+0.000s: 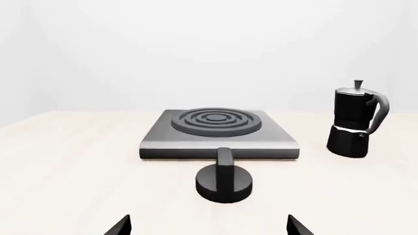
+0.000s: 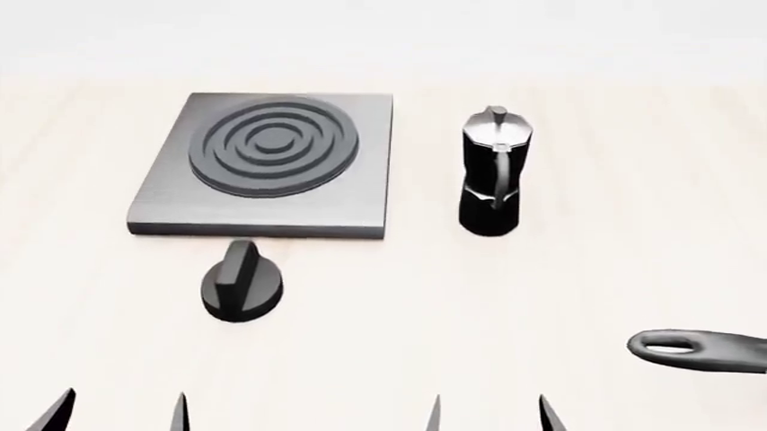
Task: Put the moka pot on the stove.
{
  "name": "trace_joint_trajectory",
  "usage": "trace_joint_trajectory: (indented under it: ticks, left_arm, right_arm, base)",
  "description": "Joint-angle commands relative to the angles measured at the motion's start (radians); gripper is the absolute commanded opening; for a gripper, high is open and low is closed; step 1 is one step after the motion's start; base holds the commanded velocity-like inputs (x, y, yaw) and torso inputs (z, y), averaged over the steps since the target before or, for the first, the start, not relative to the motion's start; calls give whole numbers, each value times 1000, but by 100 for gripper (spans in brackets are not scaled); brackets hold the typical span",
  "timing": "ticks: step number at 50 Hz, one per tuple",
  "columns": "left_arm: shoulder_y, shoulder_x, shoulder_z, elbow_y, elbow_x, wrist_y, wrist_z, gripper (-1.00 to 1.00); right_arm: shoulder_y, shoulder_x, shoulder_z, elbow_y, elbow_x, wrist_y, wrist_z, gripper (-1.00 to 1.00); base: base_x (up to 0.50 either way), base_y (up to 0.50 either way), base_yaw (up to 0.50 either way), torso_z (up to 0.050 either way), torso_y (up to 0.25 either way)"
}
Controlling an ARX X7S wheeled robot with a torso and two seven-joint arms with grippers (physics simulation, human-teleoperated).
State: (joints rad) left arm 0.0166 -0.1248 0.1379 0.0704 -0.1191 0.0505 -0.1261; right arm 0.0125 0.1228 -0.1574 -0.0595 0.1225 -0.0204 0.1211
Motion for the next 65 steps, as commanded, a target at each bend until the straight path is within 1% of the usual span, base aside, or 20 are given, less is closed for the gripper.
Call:
trace_joint_trajectory:
  ticks: [1,5,13,65]
  left_arm:
    - [-1,-10,12,5,-10,-5,-10,100]
    - [0,-13,11,13,-20,-15,-14,100]
    - [9,-20,11,14,-35,-15,-20,100]
    - [-9,-48,52,-10,-59,-13,-49,100]
  right_arm:
    - [1,9,-9,7,10,-5,10,100]
    - [6,3,-21,31,9,-21,10,100]
    - [16,14,-29,23,20,-2,7,100]
    - [16,37,-75,38,43,-17,43,100]
  base:
    - [223,0,0,0,0]
    - [230,0,0,0,0]
    - [233,0,0,0,0]
    - [233,0,0,0,0]
